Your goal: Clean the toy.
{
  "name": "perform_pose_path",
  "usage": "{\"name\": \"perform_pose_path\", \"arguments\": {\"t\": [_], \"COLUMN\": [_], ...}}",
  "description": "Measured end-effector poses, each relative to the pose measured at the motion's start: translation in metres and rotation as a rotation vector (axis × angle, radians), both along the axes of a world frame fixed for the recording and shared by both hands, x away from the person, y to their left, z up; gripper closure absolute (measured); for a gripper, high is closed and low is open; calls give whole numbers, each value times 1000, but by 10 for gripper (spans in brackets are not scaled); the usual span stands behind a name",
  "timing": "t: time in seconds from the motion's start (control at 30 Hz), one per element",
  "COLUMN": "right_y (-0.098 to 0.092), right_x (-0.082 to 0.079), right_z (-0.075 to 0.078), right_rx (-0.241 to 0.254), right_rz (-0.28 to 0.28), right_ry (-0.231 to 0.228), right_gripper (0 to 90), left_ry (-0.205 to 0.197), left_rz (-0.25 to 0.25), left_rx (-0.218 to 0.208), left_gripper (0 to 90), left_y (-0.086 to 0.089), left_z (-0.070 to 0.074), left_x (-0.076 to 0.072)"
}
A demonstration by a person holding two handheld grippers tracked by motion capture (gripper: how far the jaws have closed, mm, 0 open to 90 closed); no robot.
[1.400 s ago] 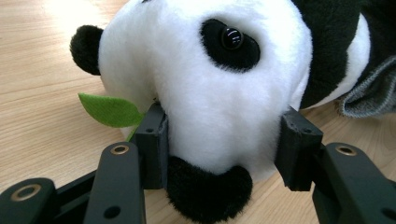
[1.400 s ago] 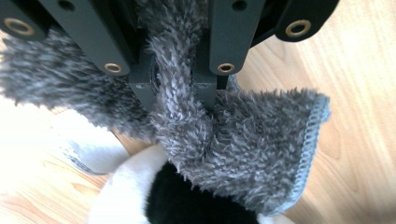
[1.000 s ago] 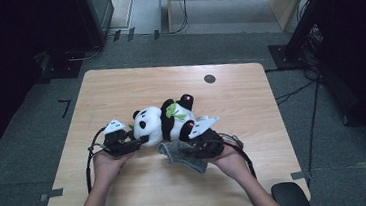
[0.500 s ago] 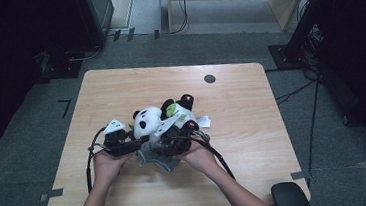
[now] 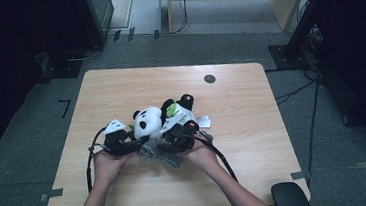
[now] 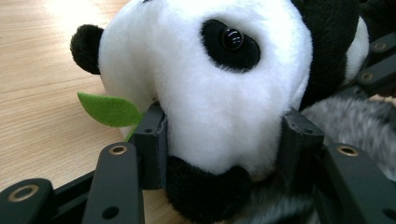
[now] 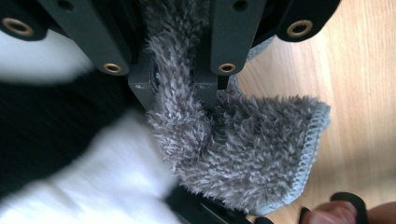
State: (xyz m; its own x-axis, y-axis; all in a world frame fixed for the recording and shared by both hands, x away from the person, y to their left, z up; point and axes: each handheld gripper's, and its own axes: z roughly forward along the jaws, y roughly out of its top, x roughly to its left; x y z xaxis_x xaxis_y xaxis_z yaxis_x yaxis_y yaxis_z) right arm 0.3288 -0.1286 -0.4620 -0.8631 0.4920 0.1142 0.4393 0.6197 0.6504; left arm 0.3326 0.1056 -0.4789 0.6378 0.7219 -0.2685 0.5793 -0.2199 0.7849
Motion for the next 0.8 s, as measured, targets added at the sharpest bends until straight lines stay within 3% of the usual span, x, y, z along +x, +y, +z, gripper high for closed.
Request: {"name": "perform_pose_path", "arguments": {"t": [0.2,0.4,0.7,0.8], "right_y": [-22,-46,-104,-114], "right_x": [-8,-18,-18,-16], "right_z": [5,6,7,7], "right_rx": [8,-37,12,20], "right_rz": [-20,-39,-120,-136], "right_ry": [-23,-57,-28,-27], "right_gripper": [769,772,765,764], "left_ry": [3,8,5,4], "left_rz": [2,1,-9,-13], "left_rx": [-4,-9,-3,-3], "left_gripper": [447,447,448,448], "left_y": [0,0,1,1], "left_z": [0,0,0,-1], "left_x": [0,0,0,0]}}
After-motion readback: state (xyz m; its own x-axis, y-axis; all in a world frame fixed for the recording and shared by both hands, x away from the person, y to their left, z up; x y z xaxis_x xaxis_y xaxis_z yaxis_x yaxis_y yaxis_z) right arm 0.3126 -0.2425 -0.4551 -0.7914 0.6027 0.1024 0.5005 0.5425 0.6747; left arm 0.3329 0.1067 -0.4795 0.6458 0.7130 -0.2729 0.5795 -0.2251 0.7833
